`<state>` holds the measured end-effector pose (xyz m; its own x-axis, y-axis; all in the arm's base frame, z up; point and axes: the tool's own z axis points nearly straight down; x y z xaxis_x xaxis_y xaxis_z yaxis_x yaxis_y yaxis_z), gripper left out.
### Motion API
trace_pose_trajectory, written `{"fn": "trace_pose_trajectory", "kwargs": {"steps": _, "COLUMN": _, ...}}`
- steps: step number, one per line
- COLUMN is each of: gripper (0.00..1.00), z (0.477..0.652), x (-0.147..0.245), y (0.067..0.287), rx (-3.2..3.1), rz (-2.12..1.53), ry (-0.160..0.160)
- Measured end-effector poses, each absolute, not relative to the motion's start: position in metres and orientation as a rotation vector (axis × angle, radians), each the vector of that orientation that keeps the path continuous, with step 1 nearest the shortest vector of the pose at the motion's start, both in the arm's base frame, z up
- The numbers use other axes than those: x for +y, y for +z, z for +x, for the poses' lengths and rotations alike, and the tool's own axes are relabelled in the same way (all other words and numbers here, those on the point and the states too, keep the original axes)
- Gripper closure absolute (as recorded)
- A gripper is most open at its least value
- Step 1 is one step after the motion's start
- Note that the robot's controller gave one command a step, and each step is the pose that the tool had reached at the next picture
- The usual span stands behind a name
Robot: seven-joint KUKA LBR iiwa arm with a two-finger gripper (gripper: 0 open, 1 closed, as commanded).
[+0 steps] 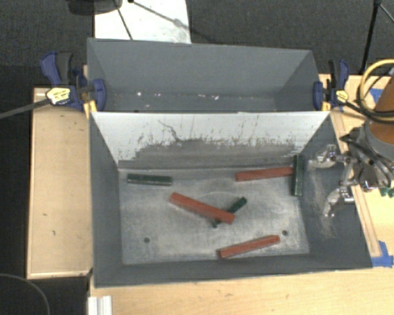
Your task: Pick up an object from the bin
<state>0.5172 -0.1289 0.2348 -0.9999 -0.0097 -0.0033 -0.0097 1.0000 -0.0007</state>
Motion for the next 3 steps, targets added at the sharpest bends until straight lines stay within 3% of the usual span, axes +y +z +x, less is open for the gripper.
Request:
{"fn": "trace_pose_trajectory", "kwargs": {"steps": 1, "gripper": 0.0, "z": 0.517, "x": -0.129, "y": 0.235, "rx": 3.138, "rz": -0.017, "ry": -0.001}}
{"fn": "trace_pose_trajectory", "kwargs": {"steps": 2, "gripper": 0.0, "z": 0.526, "x": -0.112, "y": 0.188, "rx": 3.13, "rz": -0.069, "ry": -0.005}}
{"fn": "trace_pose_trajectory", "kwargs": {"steps": 3, "gripper": 0.0, "z": 0.525, "x": -0.071, "y": 0.119, "rx": 3.133, "rz": -0.112, "ry": -0.001}}
